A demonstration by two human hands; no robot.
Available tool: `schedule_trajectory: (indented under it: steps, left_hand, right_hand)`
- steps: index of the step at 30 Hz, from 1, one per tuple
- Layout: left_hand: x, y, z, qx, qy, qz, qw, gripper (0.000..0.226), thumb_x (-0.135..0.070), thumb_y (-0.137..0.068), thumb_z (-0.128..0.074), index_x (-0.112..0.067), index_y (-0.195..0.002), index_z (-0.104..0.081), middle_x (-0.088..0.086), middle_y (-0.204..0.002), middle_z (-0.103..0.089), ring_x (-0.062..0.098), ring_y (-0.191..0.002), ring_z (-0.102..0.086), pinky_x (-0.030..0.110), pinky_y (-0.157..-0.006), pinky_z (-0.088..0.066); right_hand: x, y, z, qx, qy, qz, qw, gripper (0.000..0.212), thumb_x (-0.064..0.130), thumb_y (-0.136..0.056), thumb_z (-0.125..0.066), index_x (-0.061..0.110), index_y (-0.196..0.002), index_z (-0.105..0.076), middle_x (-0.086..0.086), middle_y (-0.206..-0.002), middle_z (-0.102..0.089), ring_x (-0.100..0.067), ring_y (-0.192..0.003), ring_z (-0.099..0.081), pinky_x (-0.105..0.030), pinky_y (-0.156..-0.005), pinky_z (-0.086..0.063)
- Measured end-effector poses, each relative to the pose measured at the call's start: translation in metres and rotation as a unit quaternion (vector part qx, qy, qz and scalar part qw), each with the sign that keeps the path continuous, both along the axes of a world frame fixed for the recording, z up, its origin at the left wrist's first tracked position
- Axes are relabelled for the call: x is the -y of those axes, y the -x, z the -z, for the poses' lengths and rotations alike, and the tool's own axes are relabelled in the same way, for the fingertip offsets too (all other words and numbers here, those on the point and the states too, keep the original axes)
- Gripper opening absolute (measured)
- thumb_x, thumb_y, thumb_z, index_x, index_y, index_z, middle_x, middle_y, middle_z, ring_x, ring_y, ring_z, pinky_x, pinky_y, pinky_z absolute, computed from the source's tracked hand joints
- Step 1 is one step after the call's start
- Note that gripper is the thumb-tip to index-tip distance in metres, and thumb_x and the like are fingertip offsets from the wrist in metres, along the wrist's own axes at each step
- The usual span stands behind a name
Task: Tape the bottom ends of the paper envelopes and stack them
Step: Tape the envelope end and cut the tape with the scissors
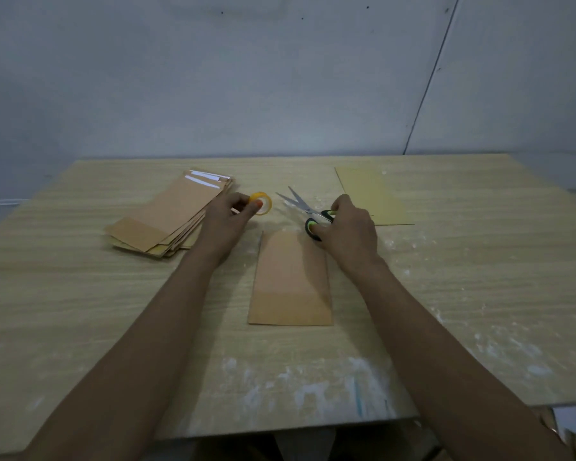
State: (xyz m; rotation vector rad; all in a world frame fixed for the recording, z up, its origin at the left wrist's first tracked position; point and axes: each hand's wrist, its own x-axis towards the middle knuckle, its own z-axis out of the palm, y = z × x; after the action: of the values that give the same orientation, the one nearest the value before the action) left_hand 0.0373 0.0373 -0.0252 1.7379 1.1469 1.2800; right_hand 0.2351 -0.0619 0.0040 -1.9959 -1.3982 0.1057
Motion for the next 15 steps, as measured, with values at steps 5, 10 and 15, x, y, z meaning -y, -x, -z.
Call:
schedule_trajectory:
  steps: [5,10,15]
  left_hand:
    - [-0.011,-0.031,-0.005,-0.054,0.016,0.013,0.998,0.020,-0.025,-0.091,-0.070,-0.006,-0.083,-0.072,-0.003,-0.067,-0.056,-0.001,-0.054,-0.043,0.017,-0.056,-0.035]
    - [-0.034,-0.048,0.001,-0.085,0.021,0.024,0.996,0.016,-0.037,-0.084,-0.071,-0.024,-0.075,-0.072,-0.007,-0.061,-0.059,0.009,-0.061,-0.048,0.029,-0.062,-0.037]
    - [-0.048,-0.052,0.011,-0.147,0.014,0.002,0.989,0.036,-0.054,-0.076,-0.064,-0.020,-0.080,-0.074,-0.007,-0.058,-0.056,0.006,-0.055,-0.046,0.029,-0.057,-0.033]
  right_hand:
    - [-0.030,-0.022,0.011,-0.037,-0.013,0.002,0.999,0.016,0.025,-0.085,-0.074,0.009,-0.084,-0.073,-0.009,-0.090,-0.071,-0.027,-0.089,-0.064,-0.028,-0.065,-0.040]
    - [-0.052,-0.031,0.019,-0.012,-0.015,0.003,1.000,0.015,0.022,-0.087,-0.069,0.009,-0.084,-0.075,-0.013,-0.088,-0.072,-0.032,-0.087,-0.063,-0.032,-0.065,-0.042]
    - [-0.063,-0.037,0.029,0.036,-0.024,-0.005,0.999,0.024,0.023,-0.091,-0.062,0.004,-0.083,-0.075,-0.017,-0.085,-0.069,-0.036,-0.084,-0.059,-0.033,-0.062,-0.035]
